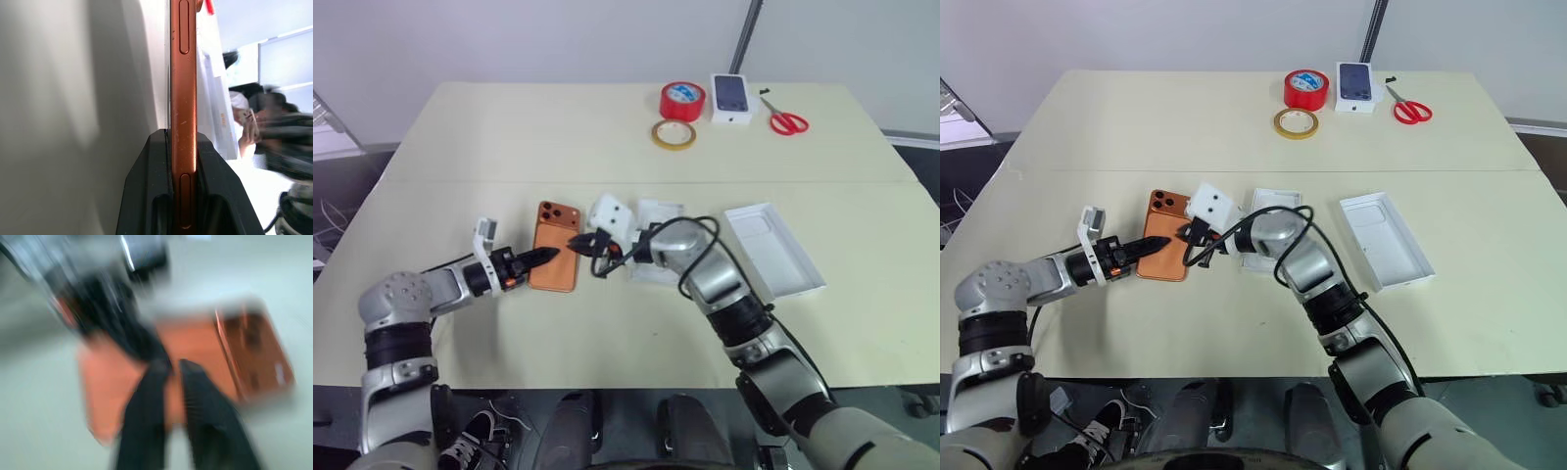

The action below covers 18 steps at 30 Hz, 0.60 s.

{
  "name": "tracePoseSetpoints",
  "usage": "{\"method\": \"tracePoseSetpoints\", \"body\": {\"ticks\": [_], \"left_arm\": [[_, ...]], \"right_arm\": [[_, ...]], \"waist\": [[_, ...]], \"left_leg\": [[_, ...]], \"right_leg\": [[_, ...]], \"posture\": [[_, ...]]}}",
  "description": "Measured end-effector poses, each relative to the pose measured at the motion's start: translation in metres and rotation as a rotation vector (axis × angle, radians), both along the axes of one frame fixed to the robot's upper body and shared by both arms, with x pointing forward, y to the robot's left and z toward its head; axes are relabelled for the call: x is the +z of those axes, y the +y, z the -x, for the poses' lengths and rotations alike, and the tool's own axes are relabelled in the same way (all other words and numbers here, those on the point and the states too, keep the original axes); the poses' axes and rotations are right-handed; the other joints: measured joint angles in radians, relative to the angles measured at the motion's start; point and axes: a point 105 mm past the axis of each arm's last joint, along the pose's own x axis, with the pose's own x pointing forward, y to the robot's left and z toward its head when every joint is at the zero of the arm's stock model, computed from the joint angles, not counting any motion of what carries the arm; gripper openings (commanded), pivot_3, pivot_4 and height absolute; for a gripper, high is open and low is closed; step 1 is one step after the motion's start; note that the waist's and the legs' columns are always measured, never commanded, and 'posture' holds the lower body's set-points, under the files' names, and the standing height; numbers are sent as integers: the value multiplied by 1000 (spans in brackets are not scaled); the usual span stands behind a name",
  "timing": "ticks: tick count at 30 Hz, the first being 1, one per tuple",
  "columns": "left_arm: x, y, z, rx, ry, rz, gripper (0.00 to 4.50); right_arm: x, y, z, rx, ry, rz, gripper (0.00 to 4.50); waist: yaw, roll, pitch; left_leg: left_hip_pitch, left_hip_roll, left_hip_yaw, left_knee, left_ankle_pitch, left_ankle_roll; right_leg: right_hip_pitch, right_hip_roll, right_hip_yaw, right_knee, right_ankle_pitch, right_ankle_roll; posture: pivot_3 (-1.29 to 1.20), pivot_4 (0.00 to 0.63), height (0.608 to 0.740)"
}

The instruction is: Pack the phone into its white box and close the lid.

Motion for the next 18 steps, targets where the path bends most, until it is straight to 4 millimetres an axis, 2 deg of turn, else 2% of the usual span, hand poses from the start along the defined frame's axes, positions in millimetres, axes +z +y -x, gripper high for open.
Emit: {"method": "tracePoseSetpoints", "body": {"ticks": [1, 3, 5, 8, 12, 15, 18], "left_arm": [[0, -3, 1, -4, -4, 9, 0], [-1, -12, 4, -7, -17, 17, 0], [1, -17, 6, -4, -18, 29, 0], [4, -32, 8, -40, -9, 72, 0], [8, -43, 7, -56, -15, 80, 0], [11, -43, 4, -47, -24, 71, 0], [17, -45, 1, -47, -44, 69, 0]], "right_arm": [[2, -6, 1, 4, -22, 9, 2264], [-7, -30, 1, -19, -86, 85, 3182], [-27, -57, 1, -55, -74, 162, 3182], [-51, -87, 15, -57, -54, 243, 3182], [-60, -118, 27, -76, -82, 317, 3182], [-61, -125, 28, -96, -93, 324, 3182], [-57, -123, 28, -103, -117, 314, 2350]], "waist": [[0, -1, 0], [2, -1, 0], [-2, -2, 0], [-3, -2, 0], [-7, -3, 1], [-5, -3, 1], [-1, -3, 1]], "left_leg": [[0, 0, 0, 0, -1, 0], [0, -1, 0, 0, -2, 0], [-2, -1, 0, 0, -1, 1], [-8, 1, 0, 1, 0, 1], [-8, 2, 0, 2, 1, 0], [-8, 2, 0, 3, 1, 0], [-8, 2, 0, 4, 2, -2]], "right_leg": [[0, 0, 0, -1, 0, 0], [1, -1, 0, -4, 0, 0], [3, 0, 0, -4, 0, 0], [-4, 1, 0, -3, 0, 0], [-4, 3, 0, -2, 0, 0], [-4, 3, 0, -1, 0, 0], [-3, 3, 0, -2, 0, 0]], "posture": [[0, 150, 728], [0, 150, 728], [0, 150, 728], [0, 150, 728], [0, 150, 728], [0, 150, 728], [0, 150, 728]]}}
